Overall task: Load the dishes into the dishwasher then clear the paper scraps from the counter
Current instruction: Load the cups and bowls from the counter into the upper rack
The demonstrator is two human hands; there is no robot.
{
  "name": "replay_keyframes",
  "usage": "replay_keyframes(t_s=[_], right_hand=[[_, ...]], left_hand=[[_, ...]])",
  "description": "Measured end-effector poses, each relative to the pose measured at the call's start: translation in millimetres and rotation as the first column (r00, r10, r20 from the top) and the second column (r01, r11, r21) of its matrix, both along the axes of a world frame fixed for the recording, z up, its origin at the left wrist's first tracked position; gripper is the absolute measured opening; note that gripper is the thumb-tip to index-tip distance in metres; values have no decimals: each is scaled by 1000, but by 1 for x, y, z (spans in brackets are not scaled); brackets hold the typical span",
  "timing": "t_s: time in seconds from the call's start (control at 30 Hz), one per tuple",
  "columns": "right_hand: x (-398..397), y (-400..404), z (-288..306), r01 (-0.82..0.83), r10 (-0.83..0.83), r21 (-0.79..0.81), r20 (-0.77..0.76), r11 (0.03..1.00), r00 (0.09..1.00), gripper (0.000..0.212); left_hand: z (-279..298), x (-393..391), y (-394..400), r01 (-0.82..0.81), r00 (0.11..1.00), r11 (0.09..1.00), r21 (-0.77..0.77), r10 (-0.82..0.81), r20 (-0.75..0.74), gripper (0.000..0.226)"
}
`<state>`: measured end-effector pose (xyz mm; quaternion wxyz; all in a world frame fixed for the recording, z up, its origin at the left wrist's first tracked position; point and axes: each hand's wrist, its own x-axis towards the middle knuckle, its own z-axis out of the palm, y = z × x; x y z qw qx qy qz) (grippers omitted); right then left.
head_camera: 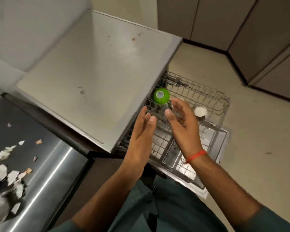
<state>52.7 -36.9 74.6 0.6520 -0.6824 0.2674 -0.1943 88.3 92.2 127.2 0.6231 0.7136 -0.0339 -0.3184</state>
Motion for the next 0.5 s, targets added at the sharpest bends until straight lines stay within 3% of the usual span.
replay_keyframes(t_s=[0.27,0.5], right_hand=[[31,69,50,-289,291,-52,38,956,956,42],[63,158,71,-401,404,-54,89,915,910,38]], left_hand=[[22,0,84,-236,966,970,-57,240,99,54],[36,8,174,-400,900,909,-114,413,136,58]])
